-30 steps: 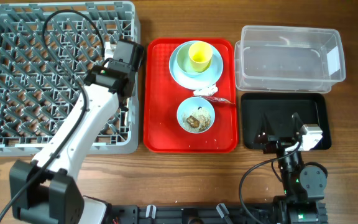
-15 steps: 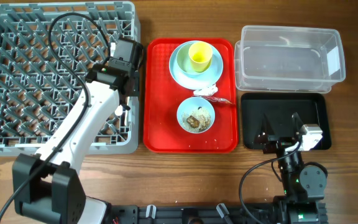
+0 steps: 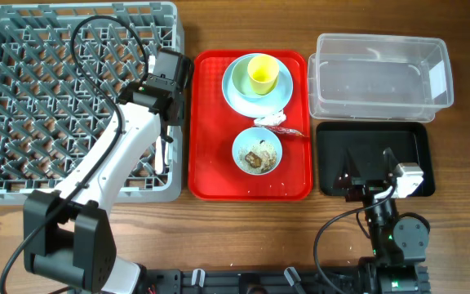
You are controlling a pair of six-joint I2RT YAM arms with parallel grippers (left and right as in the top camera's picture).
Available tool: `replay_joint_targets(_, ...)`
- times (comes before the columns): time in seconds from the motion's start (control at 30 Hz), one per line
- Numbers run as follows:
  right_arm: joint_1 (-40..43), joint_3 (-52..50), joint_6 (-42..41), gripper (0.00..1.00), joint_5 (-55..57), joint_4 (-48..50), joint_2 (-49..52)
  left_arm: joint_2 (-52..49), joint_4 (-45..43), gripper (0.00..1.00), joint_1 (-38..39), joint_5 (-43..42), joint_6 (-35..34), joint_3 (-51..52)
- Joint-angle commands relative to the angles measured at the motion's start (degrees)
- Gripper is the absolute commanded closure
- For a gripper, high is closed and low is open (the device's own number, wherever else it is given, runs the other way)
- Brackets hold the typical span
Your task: Sort waste into correct bins and load items into the dishwasher rack
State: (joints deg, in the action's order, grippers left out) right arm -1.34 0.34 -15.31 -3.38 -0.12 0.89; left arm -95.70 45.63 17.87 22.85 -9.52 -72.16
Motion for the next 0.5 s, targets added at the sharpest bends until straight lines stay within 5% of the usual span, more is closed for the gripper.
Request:
replay_joint_targets(0.0,-0.09,-0.02,0.13,0.0,0.33,0.2,-0.31,1.53,-0.37,0.54,-0.33,0.83,-1.66,-0.39)
replay_joint_targets(0.07,-0.09,-0.02,0.09,0.0,0.33,0.2,-0.31,4.59,-0.22,0.53,-0.31,-3.26,-3.19,-0.76)
replay_joint_targets(0.13,-0.09,-0.02,0.13,0.0,0.33,0.2,-0.31,9.99,-1.29,0.44,-0.46,-16.76,-6.91,-1.05)
replay_joint_targets(0.23,-0.09,-0.02,0.11,0.0,0.33,0.2,-0.31,15.3,-2.78,0.5,0.04,-39.5,-12.7,-1.05)
replay_joint_targets(0.3,-0.09,-0.02,0.09,0.0,0.33,0.2,-0.31,15.45,-1.55,0.49,1.66,-44.13,-13.49,-1.03)
replay_joint_targets(0.37,-0.09,-0.02,0.13,0.0,0.33,0.2,-0.31,14.62,0.98,0.37,5.01,-42.8,-13.44,-1.03)
replay_joint_targets(0.4,-0.09,-0.02,0.11,0.0,0.33,0.2,-0.31,14.12,2.05,0.11,6.75,-40.39,-13.44,-1.03)
replay_joint_targets(0.43,-0.09,-0.02,0.09,0.0,0.33,0.2,-0.31,13.73,2.25,0.0,7.69,-37.99,-13.44,-1.03)
replay_joint_targets(0.47,-0.09,-0.02,0.09,0.0,0.33,0.2,-0.31,13.49,2.25,0.0,8.17,-36.11,-13.44,-1.03)
